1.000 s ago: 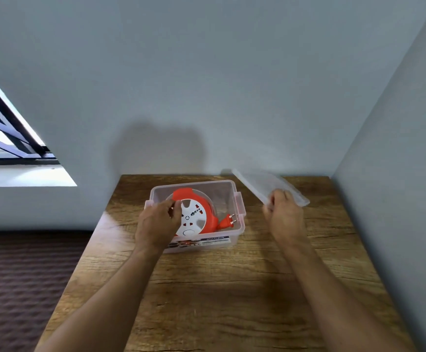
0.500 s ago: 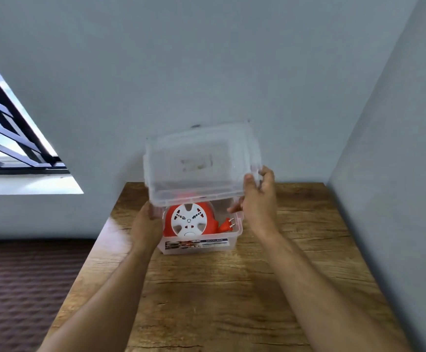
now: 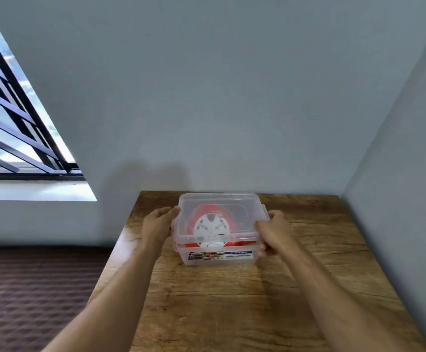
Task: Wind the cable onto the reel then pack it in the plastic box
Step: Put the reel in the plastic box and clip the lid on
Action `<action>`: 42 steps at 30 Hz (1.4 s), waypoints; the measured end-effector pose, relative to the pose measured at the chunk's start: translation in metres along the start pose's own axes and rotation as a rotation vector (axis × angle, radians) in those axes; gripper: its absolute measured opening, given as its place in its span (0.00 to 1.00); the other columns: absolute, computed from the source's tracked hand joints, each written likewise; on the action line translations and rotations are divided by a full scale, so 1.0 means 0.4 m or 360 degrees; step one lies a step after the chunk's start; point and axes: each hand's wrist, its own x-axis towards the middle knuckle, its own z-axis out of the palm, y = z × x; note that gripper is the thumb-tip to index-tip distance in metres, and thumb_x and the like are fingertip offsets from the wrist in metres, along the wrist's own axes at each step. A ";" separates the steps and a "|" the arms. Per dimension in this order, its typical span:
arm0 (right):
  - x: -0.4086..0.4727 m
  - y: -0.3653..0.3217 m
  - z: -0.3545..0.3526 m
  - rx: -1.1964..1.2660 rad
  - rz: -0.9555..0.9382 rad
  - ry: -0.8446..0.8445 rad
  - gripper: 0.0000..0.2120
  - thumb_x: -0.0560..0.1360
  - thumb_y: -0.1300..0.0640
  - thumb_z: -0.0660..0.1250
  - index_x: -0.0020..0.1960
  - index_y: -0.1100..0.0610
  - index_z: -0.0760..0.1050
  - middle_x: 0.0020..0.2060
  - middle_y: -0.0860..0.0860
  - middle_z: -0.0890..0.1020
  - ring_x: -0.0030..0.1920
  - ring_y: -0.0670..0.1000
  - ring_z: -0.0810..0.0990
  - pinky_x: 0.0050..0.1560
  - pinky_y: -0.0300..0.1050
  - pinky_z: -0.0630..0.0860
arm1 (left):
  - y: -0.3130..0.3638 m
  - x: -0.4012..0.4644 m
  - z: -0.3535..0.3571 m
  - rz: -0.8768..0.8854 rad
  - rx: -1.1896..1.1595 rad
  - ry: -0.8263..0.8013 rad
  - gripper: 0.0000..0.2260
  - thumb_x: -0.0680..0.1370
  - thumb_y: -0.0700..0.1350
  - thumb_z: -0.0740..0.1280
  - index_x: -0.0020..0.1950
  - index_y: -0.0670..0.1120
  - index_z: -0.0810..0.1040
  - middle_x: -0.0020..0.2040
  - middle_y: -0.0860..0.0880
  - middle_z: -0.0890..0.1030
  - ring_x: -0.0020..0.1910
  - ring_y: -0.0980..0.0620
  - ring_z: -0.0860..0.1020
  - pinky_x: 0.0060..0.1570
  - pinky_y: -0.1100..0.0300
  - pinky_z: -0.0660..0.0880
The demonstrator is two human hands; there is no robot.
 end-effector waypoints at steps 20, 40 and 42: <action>0.098 -0.024 -0.034 -0.0366 0.0211 -0.0030 0.06 0.71 0.66 0.75 0.47 0.65 0.82 0.42 0.59 0.86 0.40 0.59 0.86 0.41 0.57 0.84 | -0.032 0.035 -0.033 -0.0388 -0.0202 -0.0371 0.17 0.79 0.38 0.70 0.67 0.41 0.77 0.55 0.42 0.84 0.50 0.41 0.85 0.44 0.46 0.84; 0.127 -0.045 -0.063 -0.0189 0.0392 -0.0320 0.09 0.67 0.71 0.77 0.46 0.66 0.82 0.37 0.59 0.86 0.39 0.59 0.86 0.37 0.52 0.83 | 0.006 0.056 -0.001 -0.0407 0.0364 -0.0182 0.06 0.79 0.37 0.69 0.54 0.35 0.81 0.48 0.41 0.85 0.44 0.44 0.84 0.45 0.48 0.83; 0.132 -0.048 -0.050 -0.0318 0.0368 -0.0229 0.09 0.67 0.70 0.78 0.46 0.67 0.83 0.37 0.59 0.87 0.39 0.60 0.87 0.42 0.56 0.85 | 0.007 0.061 0.002 -0.0360 0.0474 -0.0111 0.08 0.79 0.39 0.70 0.54 0.36 0.81 0.51 0.40 0.85 0.49 0.42 0.84 0.54 0.44 0.83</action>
